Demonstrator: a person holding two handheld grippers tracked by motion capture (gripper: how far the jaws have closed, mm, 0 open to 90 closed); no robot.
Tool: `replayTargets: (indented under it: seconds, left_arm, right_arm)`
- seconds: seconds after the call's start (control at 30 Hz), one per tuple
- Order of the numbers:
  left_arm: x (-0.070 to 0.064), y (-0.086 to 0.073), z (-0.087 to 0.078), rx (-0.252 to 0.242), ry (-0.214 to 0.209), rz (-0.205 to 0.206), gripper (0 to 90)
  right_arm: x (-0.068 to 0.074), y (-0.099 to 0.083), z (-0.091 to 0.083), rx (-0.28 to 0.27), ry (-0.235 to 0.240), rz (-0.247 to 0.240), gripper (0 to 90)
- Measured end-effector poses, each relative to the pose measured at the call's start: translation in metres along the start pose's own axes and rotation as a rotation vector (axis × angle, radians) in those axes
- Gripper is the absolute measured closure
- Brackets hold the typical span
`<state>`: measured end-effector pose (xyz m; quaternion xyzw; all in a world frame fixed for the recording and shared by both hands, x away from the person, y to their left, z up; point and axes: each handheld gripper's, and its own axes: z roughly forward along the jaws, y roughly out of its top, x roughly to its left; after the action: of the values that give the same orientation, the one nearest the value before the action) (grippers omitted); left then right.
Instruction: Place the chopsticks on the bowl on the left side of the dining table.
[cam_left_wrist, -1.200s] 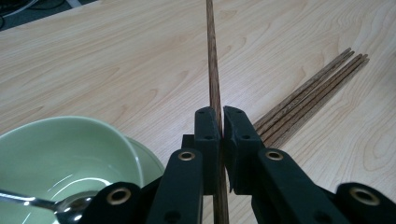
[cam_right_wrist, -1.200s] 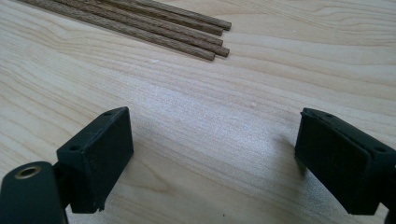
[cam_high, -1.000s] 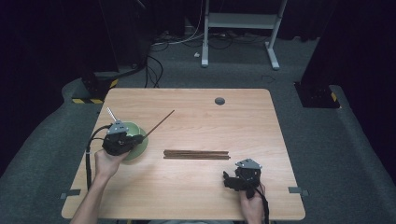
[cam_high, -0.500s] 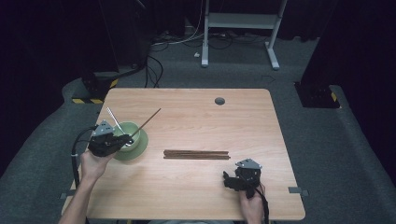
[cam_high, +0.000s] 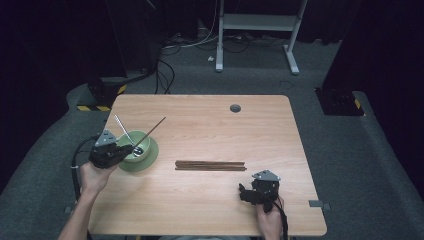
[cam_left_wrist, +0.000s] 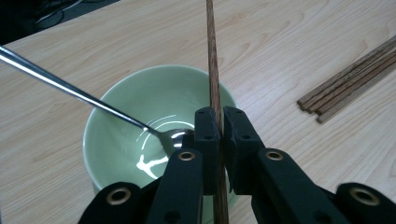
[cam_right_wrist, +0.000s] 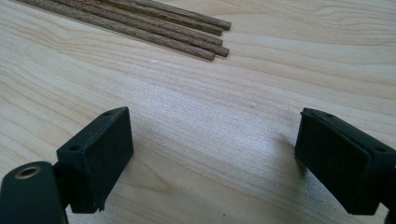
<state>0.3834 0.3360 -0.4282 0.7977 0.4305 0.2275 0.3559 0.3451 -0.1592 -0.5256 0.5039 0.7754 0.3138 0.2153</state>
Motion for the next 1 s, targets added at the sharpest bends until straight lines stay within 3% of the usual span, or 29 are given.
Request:
replayTargets:
  seconds: [0.2, 0.4, 0.73, 1.0]
  left_arm:
    - [0.013, -0.011, -0.002, 0.003, 0.011, -0.04, 84.1]
    - [0.022, -0.016, -0.002, 0.012, 0.038, -0.053, 84.0]
    - [0.028, -0.017, 0.011, 0.075, 0.106, -0.025, 84.0]
    - [0.036, -0.02, 0.014, 0.079, 0.116, -0.048, 84.0]
  right_arm:
    - [0.0, 0.0, 0.0, 0.0, -0.001, 0.0, 10.9]
    - [0.0, 0.0, 0.0, 0.0, -0.001, -0.001, 10.9]
    - [0.0, 0.0, 0.0, 0.0, -0.001, -0.001, 11.0]
    - [0.0, 0.0, 0.0, 0.0, -0.001, 0.001, 11.0]
